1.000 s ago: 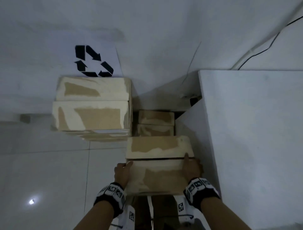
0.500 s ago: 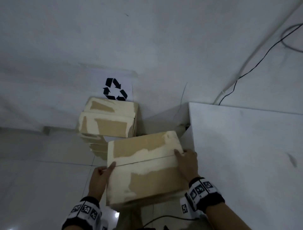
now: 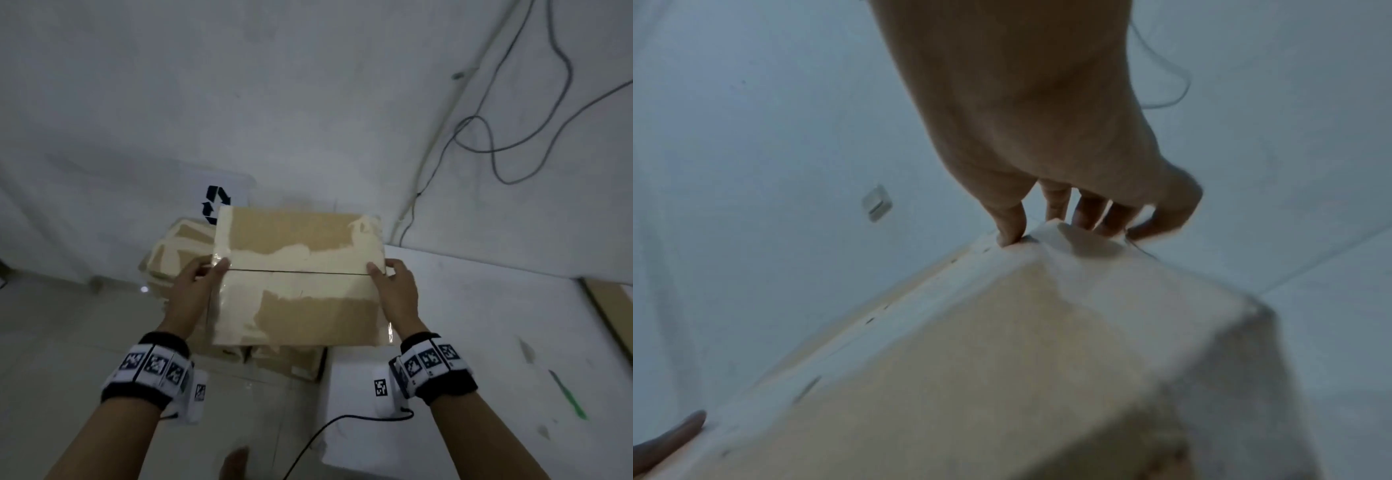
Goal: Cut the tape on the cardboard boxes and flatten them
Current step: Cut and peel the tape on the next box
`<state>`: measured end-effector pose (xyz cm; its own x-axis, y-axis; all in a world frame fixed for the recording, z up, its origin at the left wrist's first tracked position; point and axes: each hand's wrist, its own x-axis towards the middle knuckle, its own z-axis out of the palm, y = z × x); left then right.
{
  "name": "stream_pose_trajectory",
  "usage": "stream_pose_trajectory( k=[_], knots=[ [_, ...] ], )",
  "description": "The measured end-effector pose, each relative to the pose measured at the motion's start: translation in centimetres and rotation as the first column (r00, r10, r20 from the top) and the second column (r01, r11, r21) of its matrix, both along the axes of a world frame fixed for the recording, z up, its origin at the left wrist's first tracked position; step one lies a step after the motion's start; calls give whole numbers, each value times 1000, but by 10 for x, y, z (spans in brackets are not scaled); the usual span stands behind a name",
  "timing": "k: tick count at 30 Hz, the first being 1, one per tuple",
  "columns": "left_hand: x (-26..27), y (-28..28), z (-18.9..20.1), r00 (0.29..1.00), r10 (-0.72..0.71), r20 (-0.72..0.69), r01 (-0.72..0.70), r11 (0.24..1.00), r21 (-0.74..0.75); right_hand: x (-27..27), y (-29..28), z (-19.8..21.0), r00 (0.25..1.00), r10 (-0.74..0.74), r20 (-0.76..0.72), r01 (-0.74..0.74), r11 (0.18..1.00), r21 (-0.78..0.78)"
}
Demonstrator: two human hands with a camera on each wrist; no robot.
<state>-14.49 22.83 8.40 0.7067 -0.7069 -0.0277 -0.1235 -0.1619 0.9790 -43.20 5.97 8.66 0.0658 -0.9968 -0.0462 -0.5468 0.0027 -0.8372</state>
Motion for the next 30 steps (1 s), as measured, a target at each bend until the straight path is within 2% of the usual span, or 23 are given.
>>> stream_pose_trajectory(
  k=[2, 3, 7, 10, 12, 16, 18, 19, 22, 25, 27, 28, 30],
  knots=[
    [-33, -28, 8, 997, -71, -10, 71, 997, -23, -38, -6, 10, 993, -97, -65, 96, 995, -29],
    [-51, -44, 11, 996, -91, -16, 90, 995, -29, -58, -10, 12, 990, -135, -32, 133, 990, -47],
    [-113, -105, 16, 973, -232, 9, 232, 972, -24, -127, -20, 16, 958, -224, 181, 235, 971, -45],
    [-156, -149, 15, 940, -341, 18, 341, 940, -27, -168, -28, 13, 879, -305, 366, 310, 950, 47],
    [-186, -175, 18, 915, -403, -35, 402, 915, -26, -193, -36, 13, 817, -372, 441, 376, 923, 82],
    [-231, -215, 22, 815, -494, -303, 495, 865, -80, -235, -52, 10, 714, -450, 536, 454, 881, 135],
    [-245, -235, 19, 753, -515, -408, 550, 834, -38, -253, -54, 0, 696, -460, 551, 481, 869, 117],
    [-252, -246, 16, 744, -502, -441, 563, 826, 9, -261, -54, -8, 699, -465, 542, 493, 864, 105],
    [-269, -272, 3, 763, -454, -461, 552, 828, 98, -283, -57, -36, 689, -465, 556, 508, 857, 88],
    [-279, -284, -10, 777, -461, -428, 570, 804, 169, -287, -58, -36, 559, -532, 636, 574, 802, 166],
    [-281, -280, -21, 698, -512, -500, 637, 764, 106, -293, -61, -40, 461, -555, 693, 595, 772, 223],
    [-282, -278, -29, 632, -535, -561, 666, 745, 40, -297, -64, -46, 432, -572, 698, 602, 759, 249],
    [-284, -268, -40, 547, -524, -653, 665, 746, -43, -309, -73, -57, 388, -622, 680, 610, 726, 316]
  ],
)
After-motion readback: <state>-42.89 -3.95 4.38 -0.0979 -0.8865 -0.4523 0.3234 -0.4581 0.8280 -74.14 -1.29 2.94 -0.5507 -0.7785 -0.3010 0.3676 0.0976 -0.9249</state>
